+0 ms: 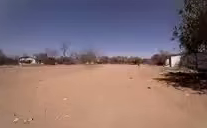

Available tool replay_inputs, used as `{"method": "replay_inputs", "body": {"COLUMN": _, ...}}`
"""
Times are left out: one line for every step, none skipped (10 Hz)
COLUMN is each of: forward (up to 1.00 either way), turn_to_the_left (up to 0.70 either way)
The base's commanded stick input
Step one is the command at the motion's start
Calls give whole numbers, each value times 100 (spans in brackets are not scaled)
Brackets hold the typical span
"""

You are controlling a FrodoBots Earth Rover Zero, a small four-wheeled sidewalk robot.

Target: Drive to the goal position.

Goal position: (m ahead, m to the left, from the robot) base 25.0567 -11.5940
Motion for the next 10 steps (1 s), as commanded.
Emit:
{"method": "replay_inputs", "body": {"forward": 100, "turn_to_the_left": 0}}
{"method": "replay_inputs", "body": {"forward": 100, "turn_to_the_left": 0}}
{"method": "replay_inputs", "body": {"forward": 100, "turn_to_the_left": 0}}
{"method": "replay_inputs", "body": {"forward": 100, "turn_to_the_left": 0}}
{"method": "replay_inputs", "body": {"forward": 100, "turn_to_the_left": 0}}
{"method": "replay_inputs", "body": {"forward": 100, "turn_to_the_left": 0}}
{"method": "replay_inputs", "body": {"forward": 100, "turn_to_the_left": 0}}
{"method": "replay_inputs", "body": {"forward": 100, "turn_to_the_left": 0}}
{"method": "replay_inputs", "body": {"forward": 100, "turn_to_the_left": 0}}
{"method": "replay_inputs", "body": {"forward": 100, "turn_to_the_left": 0}}
